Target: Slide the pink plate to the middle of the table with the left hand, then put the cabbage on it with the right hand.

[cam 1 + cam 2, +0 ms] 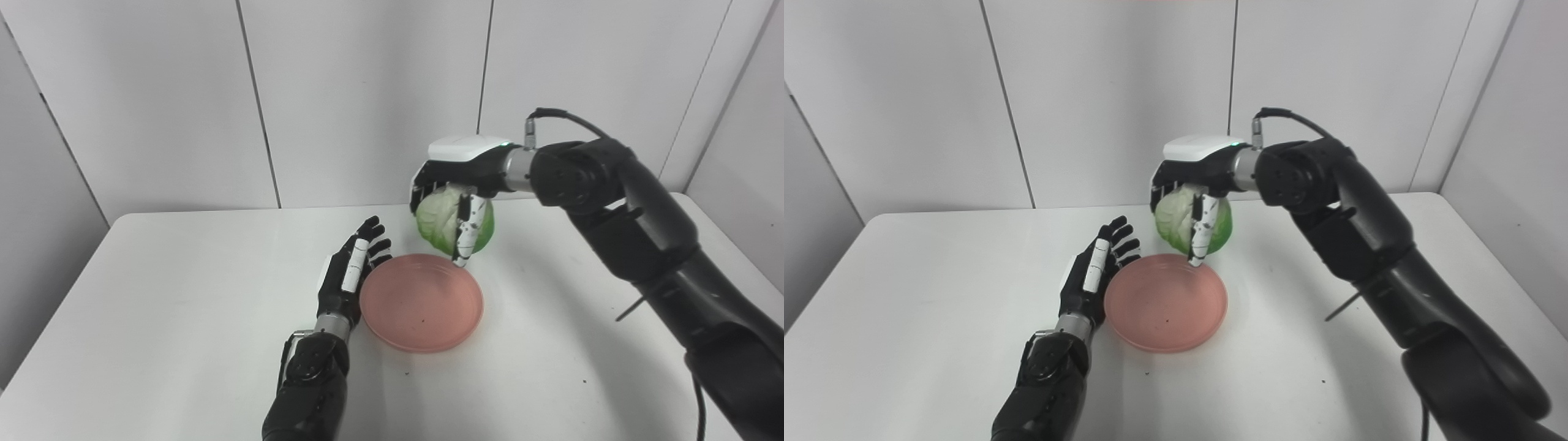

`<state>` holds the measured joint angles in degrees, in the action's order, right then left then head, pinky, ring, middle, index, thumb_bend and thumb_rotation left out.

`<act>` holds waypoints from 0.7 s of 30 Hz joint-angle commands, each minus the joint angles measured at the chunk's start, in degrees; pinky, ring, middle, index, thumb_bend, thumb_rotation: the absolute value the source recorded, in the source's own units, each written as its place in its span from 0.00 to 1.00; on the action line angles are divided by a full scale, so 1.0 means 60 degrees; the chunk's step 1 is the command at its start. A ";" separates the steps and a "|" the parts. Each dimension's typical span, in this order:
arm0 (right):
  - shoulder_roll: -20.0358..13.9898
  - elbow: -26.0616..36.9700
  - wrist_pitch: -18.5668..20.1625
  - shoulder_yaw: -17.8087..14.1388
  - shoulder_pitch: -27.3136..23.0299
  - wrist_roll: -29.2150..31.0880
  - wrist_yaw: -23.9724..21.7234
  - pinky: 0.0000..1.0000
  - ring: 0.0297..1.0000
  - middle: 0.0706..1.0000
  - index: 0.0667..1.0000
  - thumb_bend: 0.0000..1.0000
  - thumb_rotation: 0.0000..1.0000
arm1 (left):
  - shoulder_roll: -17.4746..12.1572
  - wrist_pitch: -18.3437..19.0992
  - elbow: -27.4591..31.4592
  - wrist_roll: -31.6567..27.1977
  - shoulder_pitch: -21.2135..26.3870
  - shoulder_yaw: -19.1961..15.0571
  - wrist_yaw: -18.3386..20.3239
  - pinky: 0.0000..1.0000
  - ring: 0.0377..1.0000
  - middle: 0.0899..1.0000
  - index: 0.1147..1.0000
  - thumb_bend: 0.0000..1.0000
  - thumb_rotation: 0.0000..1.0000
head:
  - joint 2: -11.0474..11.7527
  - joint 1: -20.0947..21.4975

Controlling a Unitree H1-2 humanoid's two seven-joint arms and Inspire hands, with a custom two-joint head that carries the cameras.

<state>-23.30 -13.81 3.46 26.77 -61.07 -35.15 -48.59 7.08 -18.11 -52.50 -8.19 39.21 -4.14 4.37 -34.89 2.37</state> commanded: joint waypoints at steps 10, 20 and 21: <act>0.0585 -0.1092 -0.0647 0.0291 -0.0134 -0.0188 0.1128 0.37 0.46 0.47 0.44 0.52 0.00 | -0.0050 0.0028 -0.0064 0.0186 -0.0163 0.0015 -0.0211 0.69 0.82 0.85 0.79 0.90 0.84 | -0.0046 0.0182; 0.0657 -0.1493 -0.0758 0.0527 0.0274 -0.0384 0.1419 0.41 0.50 0.49 0.43 0.52 0.00 | 0.0030 0.0214 0.0128 -0.0063 -0.0263 -0.0105 -0.0064 0.73 0.80 0.83 0.77 0.90 0.82 | -0.0118 0.0284; 0.0661 -0.1507 -0.0759 0.0555 0.0294 -0.0413 0.1430 0.39 0.48 0.48 0.44 0.52 0.00 | 0.0029 0.0250 0.0158 -0.0060 -0.0272 -0.0109 -0.0078 0.74 0.80 0.83 0.78 0.90 0.82 | -0.0175 0.0327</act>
<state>-19.50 -23.53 0.43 30.54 -56.42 -37.43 -41.99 7.10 -17.63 -51.10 -7.96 38.57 -4.64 3.73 -35.94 4.39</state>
